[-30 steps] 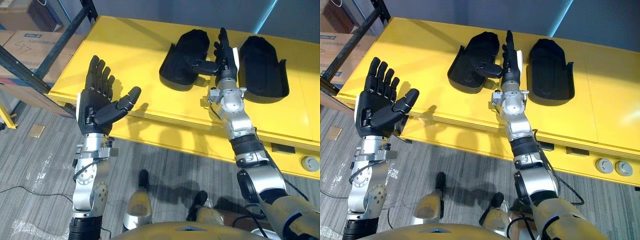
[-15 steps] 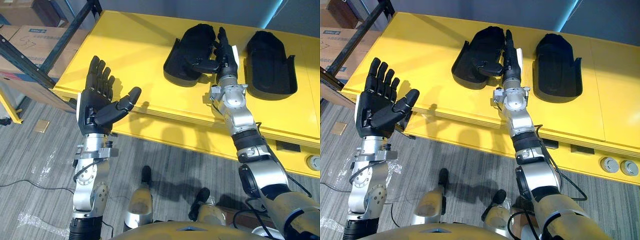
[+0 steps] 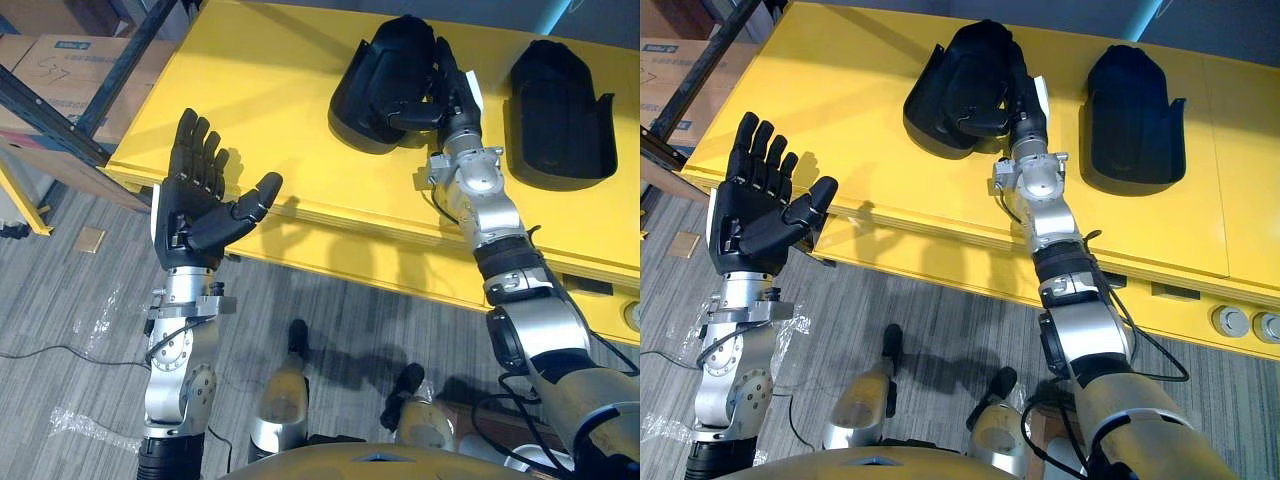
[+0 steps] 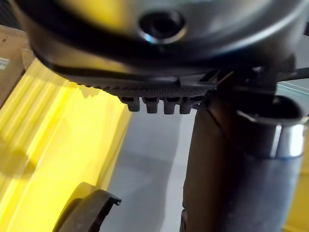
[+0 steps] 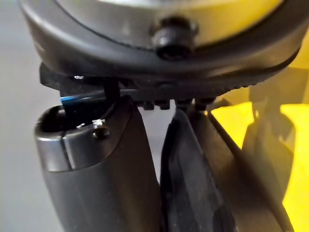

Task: Walk over and take three plastic housings, then place them on the shelf

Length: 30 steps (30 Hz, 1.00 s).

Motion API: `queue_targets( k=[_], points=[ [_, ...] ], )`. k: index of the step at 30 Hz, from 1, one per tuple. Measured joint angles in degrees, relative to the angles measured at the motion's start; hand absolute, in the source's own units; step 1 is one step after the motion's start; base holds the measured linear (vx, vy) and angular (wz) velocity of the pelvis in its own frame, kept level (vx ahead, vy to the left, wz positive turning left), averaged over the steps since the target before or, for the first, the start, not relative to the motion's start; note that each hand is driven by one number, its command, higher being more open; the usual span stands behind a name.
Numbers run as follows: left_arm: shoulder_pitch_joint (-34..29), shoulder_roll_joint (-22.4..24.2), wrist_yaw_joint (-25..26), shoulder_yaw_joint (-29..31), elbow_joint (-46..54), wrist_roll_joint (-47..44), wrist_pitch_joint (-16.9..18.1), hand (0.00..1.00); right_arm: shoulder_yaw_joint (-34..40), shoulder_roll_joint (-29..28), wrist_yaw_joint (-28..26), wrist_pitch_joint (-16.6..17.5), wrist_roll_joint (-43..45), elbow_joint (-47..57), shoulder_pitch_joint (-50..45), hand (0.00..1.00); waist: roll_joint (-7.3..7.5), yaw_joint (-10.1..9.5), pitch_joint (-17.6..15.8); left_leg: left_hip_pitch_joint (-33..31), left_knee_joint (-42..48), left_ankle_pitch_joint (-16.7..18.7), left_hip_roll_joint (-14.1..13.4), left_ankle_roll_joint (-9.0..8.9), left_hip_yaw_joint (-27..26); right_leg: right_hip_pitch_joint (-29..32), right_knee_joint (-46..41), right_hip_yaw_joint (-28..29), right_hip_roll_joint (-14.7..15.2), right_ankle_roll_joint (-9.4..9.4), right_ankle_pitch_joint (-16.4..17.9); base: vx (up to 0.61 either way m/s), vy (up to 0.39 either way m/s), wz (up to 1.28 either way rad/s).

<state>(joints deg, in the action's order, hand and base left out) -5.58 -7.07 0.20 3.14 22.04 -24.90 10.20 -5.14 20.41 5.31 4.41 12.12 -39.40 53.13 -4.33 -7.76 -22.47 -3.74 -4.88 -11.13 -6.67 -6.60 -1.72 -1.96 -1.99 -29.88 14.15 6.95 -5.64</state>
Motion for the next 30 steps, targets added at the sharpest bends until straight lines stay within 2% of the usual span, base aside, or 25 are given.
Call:
queue_targets(
  k=[5,10,16,19,21,25,30],
  points=[
    [-0.03,-0.01,0.03,-0.05,0.0,-0.01,0.09,1.0,-0.05,0.43,0.65,0.64,-0.8,-0.8,1.47,1.0,-0.17,0.11,-0.87,0.0,-0.01,0.0,0.06,0.0,0.0,0.02,-0.04,0.0,0.07,0.01,0.0,0.0,0.0,0.0],
    [-1.55,-0.03,0.05,-0.41,0.0,-0.01,0.8,1.0,-0.1,1.35,2.85,0.97,-6.34,0.6,1.5,1.0,-0.17,0.13,-0.95,0.0,0.0,0.05,0.07,0.04,-0.12,0.05,-0.03,0.06,0.09,0.05,-0.03,0.0,0.0,0.0],
    [-2.02,-0.13,0.14,-1.9,0.0,0.03,0.91,1.0,-3.18,3.69,3.13,0.96,-16.13,14.75,-1.35,1.0,-0.14,0.52,-0.93,0.49,0.03,0.06,-0.01,0.06,-0.66,-0.06,-0.01,0.52,0.05,0.49,-0.38,0.0,0.0,-0.03],
    [-2.36,-0.16,0.13,-3.15,0.0,0.07,0.91,1.0,-5.19,3.81,2.85,0.97,-16.34,20.5,-4.59,1.0,-0.04,0.4,-0.86,1.23,0.02,0.31,-0.04,0.02,-1.14,-0.41,0.02,1.0,0.05,0.48,-0.38,0.0,-0.001,-0.08],
    [-2.88,-0.24,0.18,-3.29,0.0,0.09,0.92,1.0,-6.58,3.46,1.96,0.98,-16.33,23.6,-6.66,1.0,0.02,0.39,-0.79,1.51,0.01,0.43,-0.06,0.07,-1.44,-0.49,0.06,1.29,0.04,0.48,-0.38,-0.01,-0.017,-0.11],
    [-4.41,-0.25,0.29,-3.43,0.0,0.18,0.91,1.0,-11.44,0.59,-3.55,1.34,-16.21,29.28,-12.21,1.0,0.44,0.7,-0.02,2.53,-0.03,0.93,-0.29,0.01,-2.21,-1.16,0.54,1.91,-0.21,0.5,-0.37,-0.01,-0.031,-0.09],
    [-5.06,-0.31,-0.17,-4.1,0.07,0.16,0.92,1.0,-16.79,-4.52,-8.79,1.72,-15.71,30.63,-16.16,1.0,2.5,0.03,3.03,2.34,-0.02,1.3,-0.68,-0.42,-2.14,-1.47,1.42,1.7,-0.81,0.51,-0.4,0.0,-0.035,0.01]
  ],
)
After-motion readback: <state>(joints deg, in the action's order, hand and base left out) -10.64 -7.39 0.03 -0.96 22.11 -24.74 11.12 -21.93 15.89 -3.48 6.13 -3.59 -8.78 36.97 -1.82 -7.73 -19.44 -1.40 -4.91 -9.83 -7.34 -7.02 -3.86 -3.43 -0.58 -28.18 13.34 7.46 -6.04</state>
